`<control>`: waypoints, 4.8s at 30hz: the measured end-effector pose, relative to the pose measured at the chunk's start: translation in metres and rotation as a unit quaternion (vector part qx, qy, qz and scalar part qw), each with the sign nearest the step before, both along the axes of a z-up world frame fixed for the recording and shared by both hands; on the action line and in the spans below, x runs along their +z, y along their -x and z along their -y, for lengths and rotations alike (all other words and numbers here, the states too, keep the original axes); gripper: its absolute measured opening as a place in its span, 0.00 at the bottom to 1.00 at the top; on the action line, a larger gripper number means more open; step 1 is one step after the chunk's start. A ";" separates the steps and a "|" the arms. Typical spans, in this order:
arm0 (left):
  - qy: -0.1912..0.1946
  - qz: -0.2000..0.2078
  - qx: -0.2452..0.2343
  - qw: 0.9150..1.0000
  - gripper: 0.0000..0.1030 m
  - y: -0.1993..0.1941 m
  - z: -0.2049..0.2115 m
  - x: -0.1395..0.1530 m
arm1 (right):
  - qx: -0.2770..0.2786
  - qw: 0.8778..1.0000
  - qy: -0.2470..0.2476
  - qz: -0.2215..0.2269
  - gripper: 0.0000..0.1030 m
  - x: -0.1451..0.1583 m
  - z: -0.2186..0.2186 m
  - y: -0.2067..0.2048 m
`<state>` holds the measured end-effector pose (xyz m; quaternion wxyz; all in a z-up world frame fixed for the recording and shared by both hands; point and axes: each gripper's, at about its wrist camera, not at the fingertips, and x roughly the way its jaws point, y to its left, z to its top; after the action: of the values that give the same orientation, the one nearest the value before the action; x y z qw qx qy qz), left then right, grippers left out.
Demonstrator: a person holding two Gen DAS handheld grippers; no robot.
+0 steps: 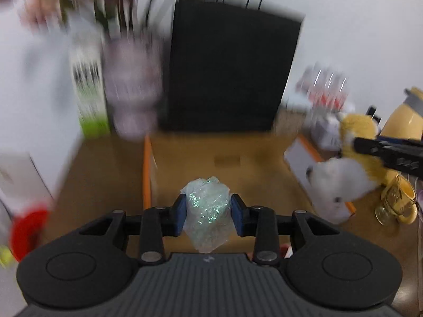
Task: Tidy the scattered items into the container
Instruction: 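Carry the plush toy and plastic bag into the cardboard box and release both, then move both tools back toward the remaining items on the table, then grasp the black cable with the right tool while the left tool grasps the white plastic container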
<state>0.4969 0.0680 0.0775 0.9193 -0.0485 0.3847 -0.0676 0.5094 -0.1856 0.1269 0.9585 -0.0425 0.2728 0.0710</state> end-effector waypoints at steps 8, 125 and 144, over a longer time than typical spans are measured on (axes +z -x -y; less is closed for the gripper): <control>-0.035 -0.084 0.008 0.996 0.38 -0.034 -0.008 -0.063 | -0.013 0.990 0.038 -0.138 0.35 -0.095 -0.020 -0.071; -0.060 0.100 -0.033 0.993 0.81 0.262 0.095 -0.080 | 0.094 0.995 -0.003 0.021 0.12 -0.124 0.015 0.253; -0.086 0.091 -0.060 0.990 0.81 0.310 0.114 -0.103 | 0.069 0.994 -0.046 -0.064 0.13 -0.154 0.020 0.330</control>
<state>0.1866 -0.0459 -0.0252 0.9456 0.0600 0.3059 -0.0936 0.1798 -0.2060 -0.0267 0.9328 -0.0128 0.3265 0.1522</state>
